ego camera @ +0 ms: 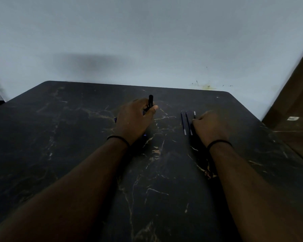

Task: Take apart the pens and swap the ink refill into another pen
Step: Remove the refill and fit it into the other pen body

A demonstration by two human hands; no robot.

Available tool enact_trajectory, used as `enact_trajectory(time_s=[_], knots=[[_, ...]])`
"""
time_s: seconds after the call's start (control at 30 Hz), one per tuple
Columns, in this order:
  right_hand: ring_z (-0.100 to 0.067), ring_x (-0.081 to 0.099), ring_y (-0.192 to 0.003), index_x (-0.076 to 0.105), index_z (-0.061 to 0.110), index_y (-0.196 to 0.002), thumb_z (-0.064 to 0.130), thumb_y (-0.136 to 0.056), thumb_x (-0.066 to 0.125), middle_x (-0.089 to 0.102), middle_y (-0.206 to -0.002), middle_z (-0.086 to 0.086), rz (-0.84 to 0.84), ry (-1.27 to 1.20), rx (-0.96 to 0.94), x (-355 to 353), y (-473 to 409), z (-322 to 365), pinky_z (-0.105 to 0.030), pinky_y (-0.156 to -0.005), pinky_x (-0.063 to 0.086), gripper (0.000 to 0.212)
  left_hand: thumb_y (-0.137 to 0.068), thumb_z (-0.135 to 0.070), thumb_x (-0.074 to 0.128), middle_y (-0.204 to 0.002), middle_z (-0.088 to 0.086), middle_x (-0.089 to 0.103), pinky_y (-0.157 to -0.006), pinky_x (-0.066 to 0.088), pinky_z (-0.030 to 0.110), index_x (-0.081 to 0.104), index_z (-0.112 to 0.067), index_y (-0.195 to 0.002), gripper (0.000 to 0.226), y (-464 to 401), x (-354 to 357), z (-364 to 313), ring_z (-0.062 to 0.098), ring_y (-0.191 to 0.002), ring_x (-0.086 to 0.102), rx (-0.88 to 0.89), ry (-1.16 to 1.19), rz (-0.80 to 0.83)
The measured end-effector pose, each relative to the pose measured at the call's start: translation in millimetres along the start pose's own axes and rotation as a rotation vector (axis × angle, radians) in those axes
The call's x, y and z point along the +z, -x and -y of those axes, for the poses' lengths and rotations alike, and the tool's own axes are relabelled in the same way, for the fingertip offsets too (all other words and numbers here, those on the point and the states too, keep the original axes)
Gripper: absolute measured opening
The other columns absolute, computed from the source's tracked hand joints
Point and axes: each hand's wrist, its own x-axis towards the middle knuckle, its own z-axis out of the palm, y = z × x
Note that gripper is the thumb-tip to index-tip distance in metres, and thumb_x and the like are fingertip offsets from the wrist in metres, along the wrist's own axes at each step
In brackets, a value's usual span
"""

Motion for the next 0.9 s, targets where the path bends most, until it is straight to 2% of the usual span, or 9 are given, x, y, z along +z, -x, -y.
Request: enact_trajectory(time_s=[0.23, 0.4, 0.53, 0.7, 0.9], knots=[[-0.032, 0.064, -0.079, 0.069, 0.009, -0.082, 0.037, -0.089, 0.056, 0.068, -0.083, -0.012, -0.026, 0.013, 0.008, 0.4, 0.8, 0.3, -0.034, -0.074, 0.054, 0.033, -0.088, -0.051, 0.058, -0.091, -0.008, 0.072, -0.072, 0.060, 0.040, 0.071, -0.025, -0.101, 0.032, -0.1, 0.5, 0.6, 0.009, -0.078, 0.068, 0.004, 0.003, 0.005], [-0.028, 0.062, -0.082, 0.069, 0.014, -0.086, 0.034, -0.091, 0.060, 0.067, -0.086, -0.007, -0.113, -0.024, -0.059, -0.5, 0.3, 1.9, -0.032, -0.074, 0.050, 0.023, -0.089, -0.053, 0.056, -0.092, -0.007, 0.073, -0.073, 0.060, 0.040, 0.071, -0.025, -0.103, 0.035, -0.2, 0.0, 0.6, 0.009, -0.078, 0.069, 0.006, 0.009, 0.011], [-0.025, 0.059, -0.077, 0.070, 0.013, -0.086, 0.033, -0.092, 0.062, 0.069, -0.085, -0.008, -0.081, -0.003, -0.092, 1.7, 1.9, 5.6, -0.032, -0.070, 0.047, 0.022, -0.090, -0.048, 0.060, -0.093, -0.005, 0.074, -0.074, 0.060, 0.040, 0.072, -0.023, -0.103, 0.031, -0.2, 0.2, 0.3, 0.011, -0.080, 0.069, 0.009, 0.005, -0.011], [-0.032, 0.064, -0.088, 0.071, 0.013, -0.088, 0.033, -0.091, 0.061, 0.070, -0.090, -0.010, -0.119, 0.046, -0.086, -2.8, 0.6, 4.4, -0.036, -0.079, 0.053, 0.023, -0.090, -0.047, 0.061, -0.092, -0.003, 0.074, -0.074, 0.059, 0.041, 0.072, -0.022, -0.103, 0.030, -1.2, 0.2, 0.8, 0.013, -0.081, 0.069, 0.015, -0.011, -0.009], [-0.040, 0.059, -0.110, 0.065, 0.004, -0.110, 0.025, -0.084, 0.060, 0.064, -0.118, -0.021, -0.160, 0.198, -0.008, -8.4, -0.8, -4.5, -0.044, -0.098, 0.047, 0.033, -0.091, -0.045, 0.062, -0.094, -0.003, 0.074, -0.076, 0.059, 0.041, 0.072, -0.022, -0.104, 0.029, -0.8, -1.4, 0.1, 0.013, -0.082, 0.069, 0.018, -0.006, 0.000]])
